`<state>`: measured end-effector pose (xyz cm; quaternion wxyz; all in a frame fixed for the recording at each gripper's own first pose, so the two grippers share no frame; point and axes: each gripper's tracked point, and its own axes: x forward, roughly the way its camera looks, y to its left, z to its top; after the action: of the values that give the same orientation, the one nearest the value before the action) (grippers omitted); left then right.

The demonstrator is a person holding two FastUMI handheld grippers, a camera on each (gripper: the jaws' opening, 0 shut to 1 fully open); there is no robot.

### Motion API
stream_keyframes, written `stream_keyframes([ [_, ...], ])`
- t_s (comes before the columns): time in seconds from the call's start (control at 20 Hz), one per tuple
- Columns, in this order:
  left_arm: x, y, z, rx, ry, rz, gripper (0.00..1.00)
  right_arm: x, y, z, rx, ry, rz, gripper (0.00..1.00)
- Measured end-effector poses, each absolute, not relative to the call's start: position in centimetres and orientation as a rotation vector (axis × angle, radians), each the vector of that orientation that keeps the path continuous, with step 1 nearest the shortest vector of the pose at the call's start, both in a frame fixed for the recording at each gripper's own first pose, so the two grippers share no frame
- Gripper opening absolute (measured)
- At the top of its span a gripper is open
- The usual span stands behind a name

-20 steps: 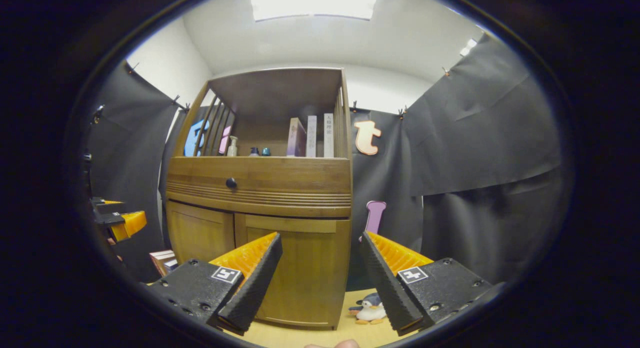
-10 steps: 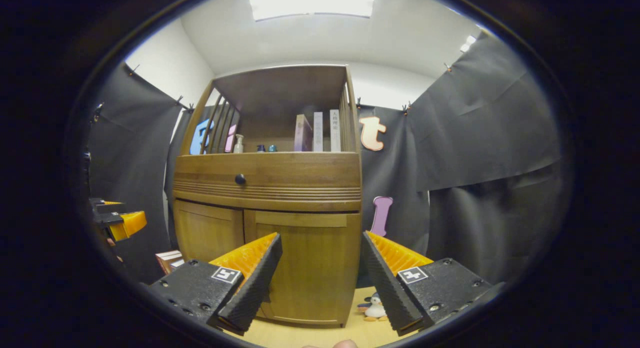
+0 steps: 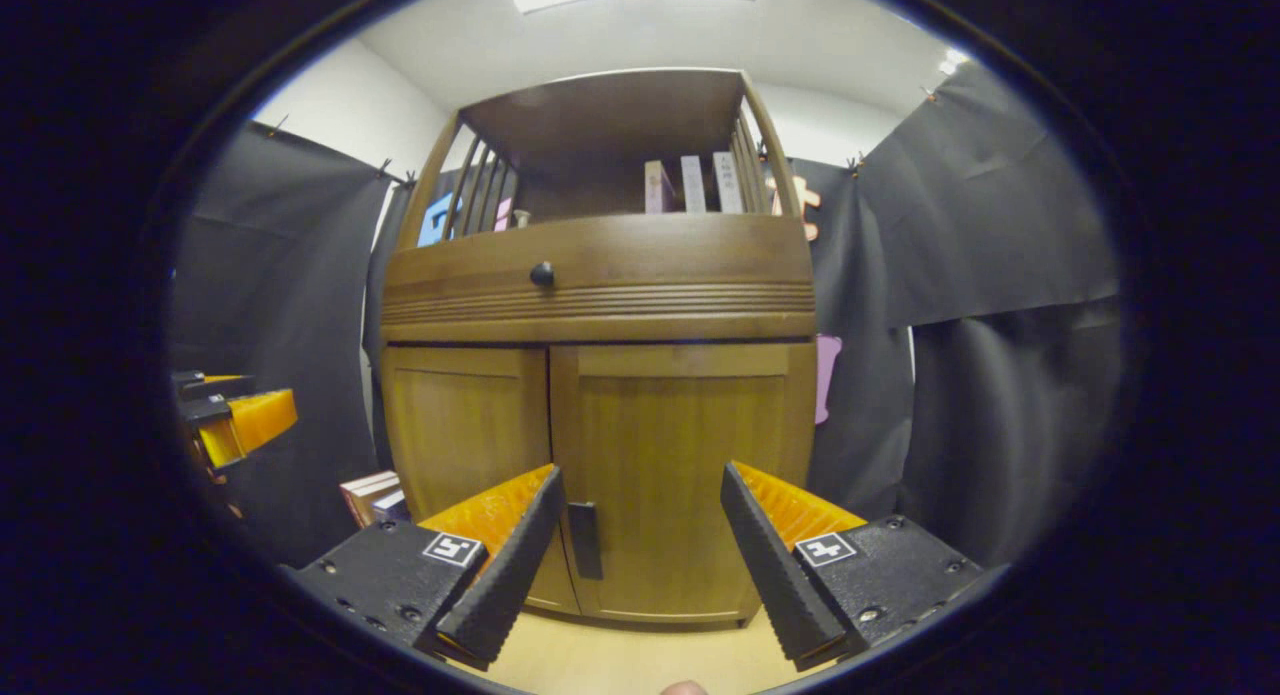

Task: Open the right door of the double-door shoe cabinet with the right hand, and open the left door with the left hand.

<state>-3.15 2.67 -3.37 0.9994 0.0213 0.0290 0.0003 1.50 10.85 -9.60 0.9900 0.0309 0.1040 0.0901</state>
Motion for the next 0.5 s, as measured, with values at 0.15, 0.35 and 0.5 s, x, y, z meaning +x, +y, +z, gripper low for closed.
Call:
stream_keyframes([
  [0.15,-3.2,3.3,-3.6,0.042,0.06,0.002,0.96,3.2,12.4,-12.8,0.074,0.264,0.195,0.99],
  [0.35,-2.8,4.4,-4.3,0.049,0.066,0.01,0.96,5.7,14.9,-16.9,0.078,0.314,0.205,0.95],
  [0.5,-2.4,4.8,-5.4,0.058,0.088,0.013,0.96,7.4,16.0,-20.2,0.089,0.379,0.2,0.9],
])
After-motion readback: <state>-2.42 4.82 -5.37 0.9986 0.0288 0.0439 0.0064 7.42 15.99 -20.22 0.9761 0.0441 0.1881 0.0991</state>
